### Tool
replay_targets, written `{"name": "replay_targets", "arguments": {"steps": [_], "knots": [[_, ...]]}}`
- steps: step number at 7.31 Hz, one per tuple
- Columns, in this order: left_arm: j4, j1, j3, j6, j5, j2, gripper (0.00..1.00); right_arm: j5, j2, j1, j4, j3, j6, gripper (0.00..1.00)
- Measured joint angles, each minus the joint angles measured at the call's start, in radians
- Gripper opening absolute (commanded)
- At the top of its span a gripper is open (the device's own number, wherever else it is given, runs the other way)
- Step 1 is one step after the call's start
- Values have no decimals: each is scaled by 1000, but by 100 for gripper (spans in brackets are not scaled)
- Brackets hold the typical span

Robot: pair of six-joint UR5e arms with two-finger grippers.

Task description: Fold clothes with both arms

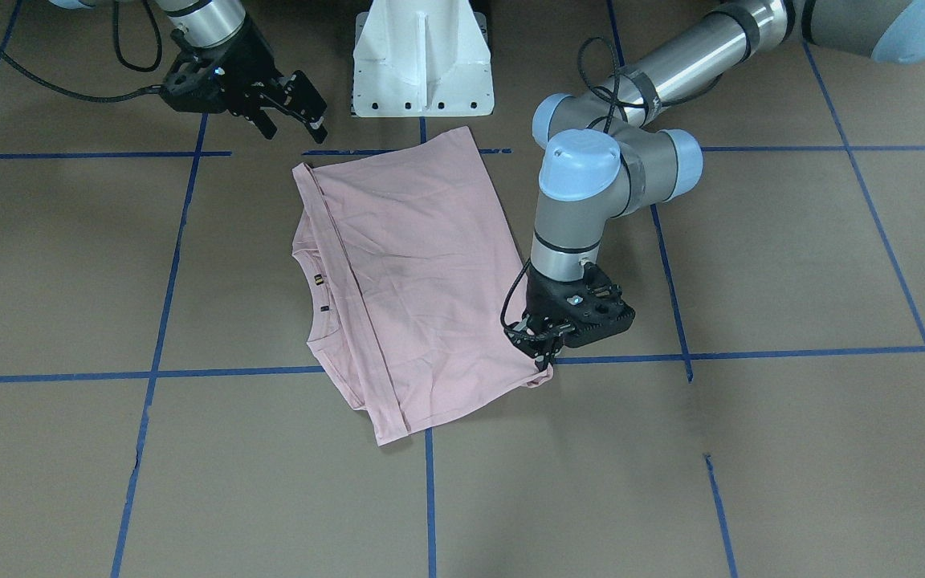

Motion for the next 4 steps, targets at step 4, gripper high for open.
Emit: {"name": "replay_targets", "arguments": {"steps": [4], "knots": [[-252, -28, 294, 42, 65, -135, 0, -19, 0, -2, -2, -11, 0, 100]]}}
